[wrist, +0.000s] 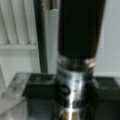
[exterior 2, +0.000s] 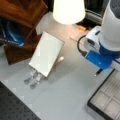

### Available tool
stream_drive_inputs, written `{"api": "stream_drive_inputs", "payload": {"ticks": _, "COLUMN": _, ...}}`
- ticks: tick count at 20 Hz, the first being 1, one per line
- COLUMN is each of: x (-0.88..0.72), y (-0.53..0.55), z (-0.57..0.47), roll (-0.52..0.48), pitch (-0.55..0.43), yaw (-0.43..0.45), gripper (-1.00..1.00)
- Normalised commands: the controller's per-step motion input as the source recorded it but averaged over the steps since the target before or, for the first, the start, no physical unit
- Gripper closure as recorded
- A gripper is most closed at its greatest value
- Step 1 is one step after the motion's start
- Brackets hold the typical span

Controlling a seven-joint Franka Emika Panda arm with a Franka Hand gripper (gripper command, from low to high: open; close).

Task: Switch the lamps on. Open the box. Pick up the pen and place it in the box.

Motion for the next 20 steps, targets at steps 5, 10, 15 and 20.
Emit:
{"api": "stream_drive_inputs", "payload": {"ticks": 5, "x": -0.18, "y": 0.3, "z": -0.13, "roll": 0.046, "pitch": -0.169, "yaw": 0.003, "gripper": 1.0}}
{"api": "stream_drive_inputs", "payload": {"ticks": 10, "x": -0.08, "y": 0.3, "z": -0.18, "roll": 0.07, "pitch": -0.191, "yaw": 0.054, "gripper": 1.0}}
{"api": "stream_drive_inputs", "payload": {"ticks": 15, "x": 0.0, "y": 0.18, "z": -0.17, "roll": 0.094, "pitch": -0.151, "yaw": 0.008, "gripper": 1.0}}
{"api": "stream_drive_inputs", "payload": {"ticks": 20, "x": 0.03, "y": 0.08, "z": -0.21, "roll": 0.12, "pitch": -0.126, "yaw": -0.037, "gripper": 1.0}}
